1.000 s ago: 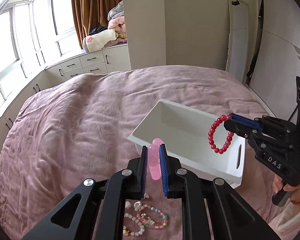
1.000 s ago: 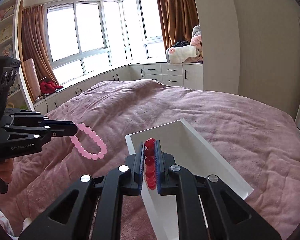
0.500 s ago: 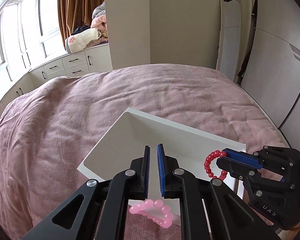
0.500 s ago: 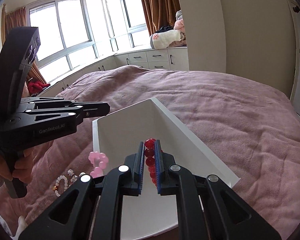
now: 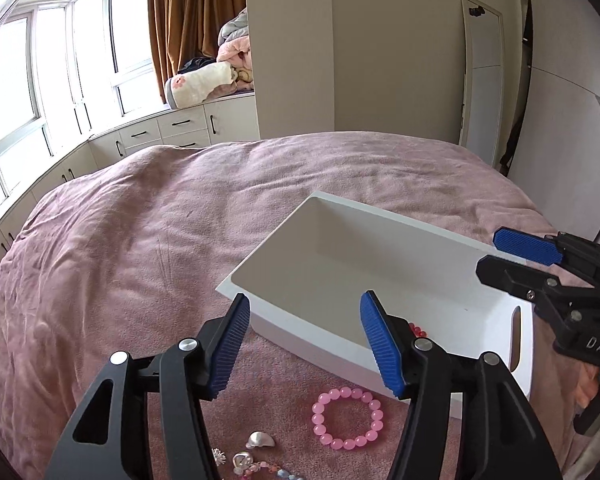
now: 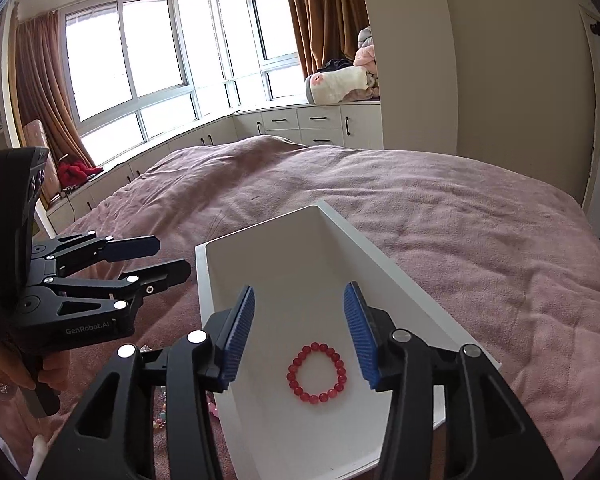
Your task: Organize jewelry
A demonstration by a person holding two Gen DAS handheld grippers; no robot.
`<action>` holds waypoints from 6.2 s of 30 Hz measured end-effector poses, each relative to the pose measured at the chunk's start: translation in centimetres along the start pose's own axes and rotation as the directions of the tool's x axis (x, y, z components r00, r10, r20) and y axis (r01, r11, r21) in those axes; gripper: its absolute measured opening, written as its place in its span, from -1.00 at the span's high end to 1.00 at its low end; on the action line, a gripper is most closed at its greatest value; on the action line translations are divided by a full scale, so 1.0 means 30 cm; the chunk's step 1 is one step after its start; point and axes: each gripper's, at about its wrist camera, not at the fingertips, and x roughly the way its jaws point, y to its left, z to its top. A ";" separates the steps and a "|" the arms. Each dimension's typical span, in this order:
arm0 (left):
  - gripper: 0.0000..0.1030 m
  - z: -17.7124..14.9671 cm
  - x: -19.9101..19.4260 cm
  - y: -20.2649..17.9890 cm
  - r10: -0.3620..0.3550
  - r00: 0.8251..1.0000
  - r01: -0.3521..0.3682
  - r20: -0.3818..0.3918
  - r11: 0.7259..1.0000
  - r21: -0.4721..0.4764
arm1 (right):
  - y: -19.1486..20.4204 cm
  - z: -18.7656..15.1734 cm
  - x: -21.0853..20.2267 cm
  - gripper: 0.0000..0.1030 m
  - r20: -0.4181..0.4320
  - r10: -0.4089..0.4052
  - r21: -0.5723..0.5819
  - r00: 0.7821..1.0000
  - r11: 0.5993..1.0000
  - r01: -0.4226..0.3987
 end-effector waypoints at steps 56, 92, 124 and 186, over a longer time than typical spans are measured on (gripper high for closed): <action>0.68 0.090 -0.108 -0.054 -0.162 0.986 0.163 -0.030 0.986 0.042 | -0.061 0.002 -0.028 -0.24 0.016 -0.031 0.072 0.999 0.997 0.030; -0.64 0.087 -0.055 0.079 0.031 0.995 -0.020 0.096 0.994 -0.111 | 0.046 0.001 -0.019 -0.45 -0.003 0.003 -0.016 1.000 1.000 -0.003; -0.87 -0.638 -0.154 0.433 0.253 0.966 -0.245 -0.045 0.854 -0.459 | 0.579 -0.394 0.216 -0.08 -0.278 0.162 -0.315 0.947 0.916 -0.249; 0.71 -0.049 -0.324 0.025 0.034 0.980 0.012 0.196 0.973 -0.231 | 0.110 0.058 -0.176 0.73 0.108 0.253 -0.002 0.961 0.967 -0.254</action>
